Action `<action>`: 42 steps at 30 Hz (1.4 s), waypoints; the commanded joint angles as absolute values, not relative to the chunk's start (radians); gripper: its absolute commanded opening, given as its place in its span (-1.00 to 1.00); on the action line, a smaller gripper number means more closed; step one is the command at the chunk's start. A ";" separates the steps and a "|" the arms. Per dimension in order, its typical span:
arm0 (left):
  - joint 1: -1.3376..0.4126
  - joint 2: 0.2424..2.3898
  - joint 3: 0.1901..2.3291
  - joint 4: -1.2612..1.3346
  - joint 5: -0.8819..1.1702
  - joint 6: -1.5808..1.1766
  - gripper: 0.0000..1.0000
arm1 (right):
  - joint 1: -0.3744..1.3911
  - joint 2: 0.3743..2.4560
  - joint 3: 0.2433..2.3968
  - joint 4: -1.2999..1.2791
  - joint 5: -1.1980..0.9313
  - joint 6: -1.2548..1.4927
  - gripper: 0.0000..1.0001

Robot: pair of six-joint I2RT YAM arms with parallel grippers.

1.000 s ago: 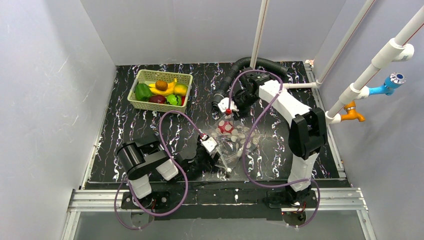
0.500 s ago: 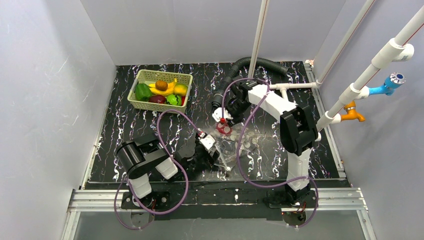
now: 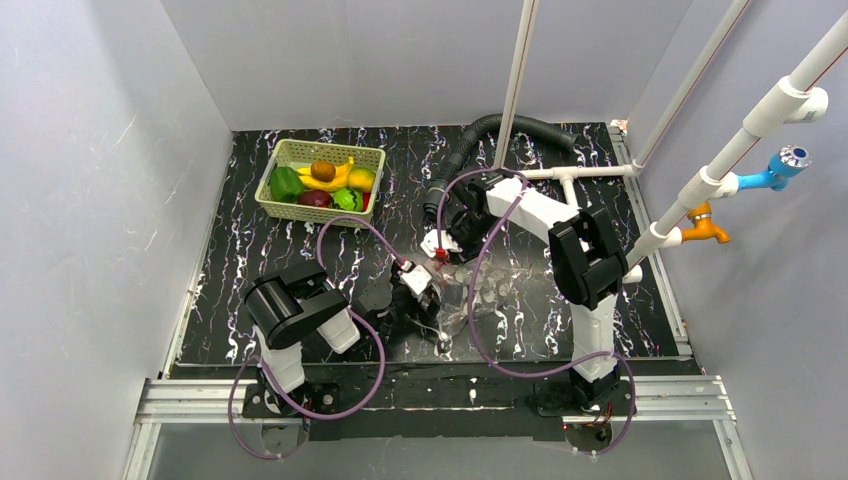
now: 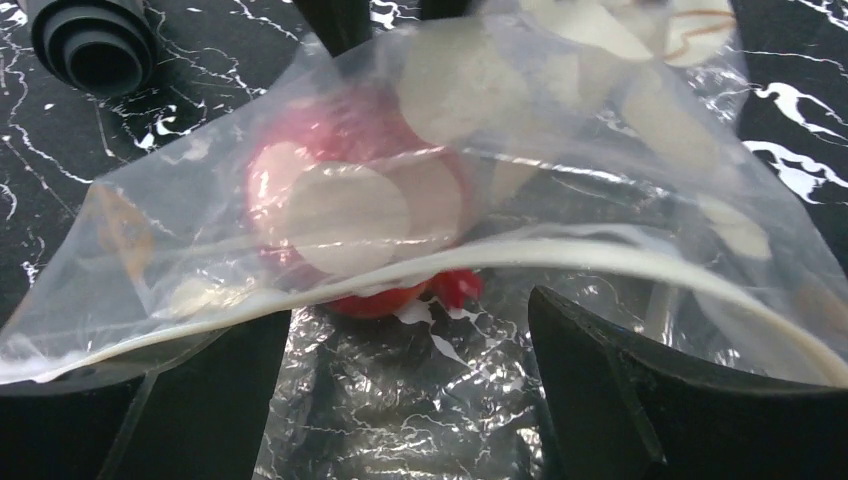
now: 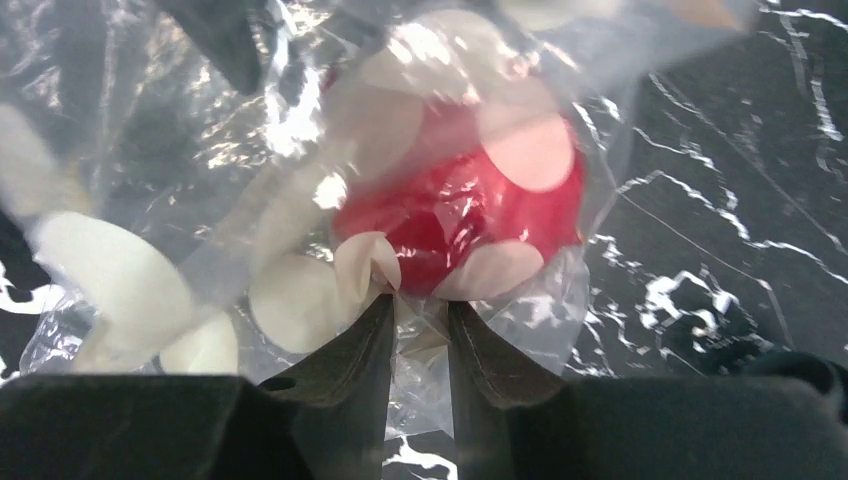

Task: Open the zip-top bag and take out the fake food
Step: Pick up the fake fruit from the zipper food storage bag.

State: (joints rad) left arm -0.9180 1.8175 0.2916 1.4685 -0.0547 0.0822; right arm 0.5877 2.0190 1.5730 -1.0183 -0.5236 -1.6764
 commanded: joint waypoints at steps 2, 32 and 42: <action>-0.910 1.819 0.307 1.514 -0.074 0.116 0.76 | 0.638 2.019 1.520 -1.031 -0.553 -1.662 -0.36; -0.908 1.707 0.255 1.444 -0.076 0.008 -0.10 | 0.686 1.967 1.500 -1.060 -0.685 -1.408 -0.97; -0.909 1.109 0.185 0.895 0.086 -0.136 -0.92 | 0.558 1.756 1.273 -0.845 -0.638 -1.198 -0.97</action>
